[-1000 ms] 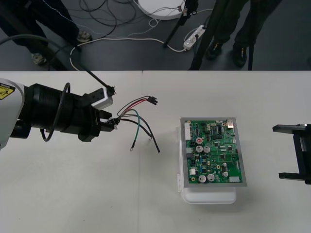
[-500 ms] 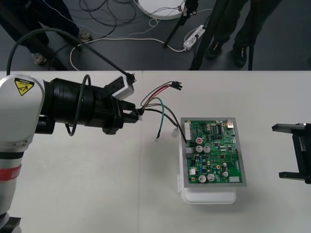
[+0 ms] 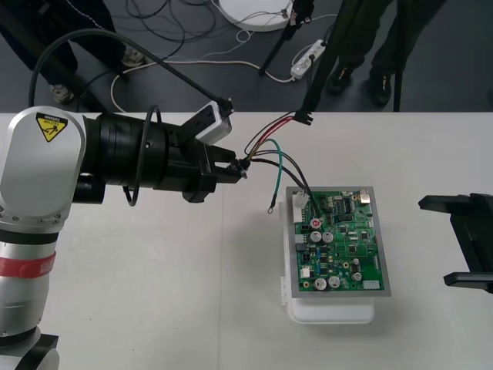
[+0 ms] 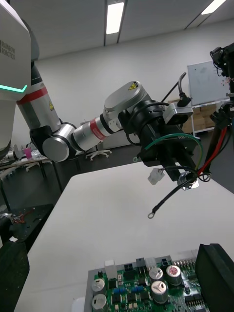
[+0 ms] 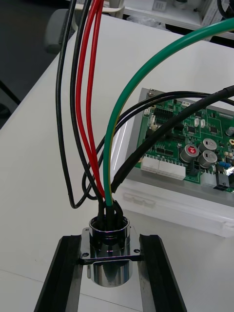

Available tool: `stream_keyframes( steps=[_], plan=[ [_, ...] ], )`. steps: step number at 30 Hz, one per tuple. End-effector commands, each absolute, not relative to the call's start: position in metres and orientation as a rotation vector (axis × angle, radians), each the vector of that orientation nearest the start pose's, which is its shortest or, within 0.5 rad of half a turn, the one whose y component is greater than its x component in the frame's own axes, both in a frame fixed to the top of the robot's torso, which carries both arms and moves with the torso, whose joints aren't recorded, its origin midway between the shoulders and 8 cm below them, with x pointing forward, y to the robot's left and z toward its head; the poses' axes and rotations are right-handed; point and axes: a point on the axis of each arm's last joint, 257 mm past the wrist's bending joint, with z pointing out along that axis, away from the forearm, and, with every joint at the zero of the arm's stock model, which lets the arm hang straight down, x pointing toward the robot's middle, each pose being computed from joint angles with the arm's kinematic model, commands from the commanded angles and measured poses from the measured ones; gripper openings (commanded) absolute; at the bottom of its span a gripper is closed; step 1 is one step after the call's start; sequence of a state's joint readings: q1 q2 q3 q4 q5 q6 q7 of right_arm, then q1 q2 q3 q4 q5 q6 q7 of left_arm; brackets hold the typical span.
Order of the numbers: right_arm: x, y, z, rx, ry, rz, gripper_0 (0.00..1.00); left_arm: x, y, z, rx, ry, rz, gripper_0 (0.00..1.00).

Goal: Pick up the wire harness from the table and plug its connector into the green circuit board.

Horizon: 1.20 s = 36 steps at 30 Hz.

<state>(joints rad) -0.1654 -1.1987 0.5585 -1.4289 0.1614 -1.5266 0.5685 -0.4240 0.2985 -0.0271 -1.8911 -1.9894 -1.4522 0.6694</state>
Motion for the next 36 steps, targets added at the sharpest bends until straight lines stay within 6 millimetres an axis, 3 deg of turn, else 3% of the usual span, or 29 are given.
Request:
stream_keyframes(
  steps=[1,8,14,36],
  plan=[
    [0.285,-0.197,-0.089,-1.143,0.976,1.225,1.00,0.446,0.001,-0.080,1.338,1.446,-0.543,0.00],
    [0.283,-0.178,-0.078,-1.080,1.019,1.208,1.00,0.451,-0.002,-0.069,1.295,1.420,-0.547,0.00],
    [0.284,-0.156,-0.056,-1.002,1.065,1.136,1.00,0.453,-0.004,-0.070,1.283,1.418,-0.541,0.00],
    [0.282,-0.103,0.000,-0.739,1.295,1.140,1.00,0.454,-0.002,-0.075,1.281,1.432,-0.530,0.00]
  ],
)
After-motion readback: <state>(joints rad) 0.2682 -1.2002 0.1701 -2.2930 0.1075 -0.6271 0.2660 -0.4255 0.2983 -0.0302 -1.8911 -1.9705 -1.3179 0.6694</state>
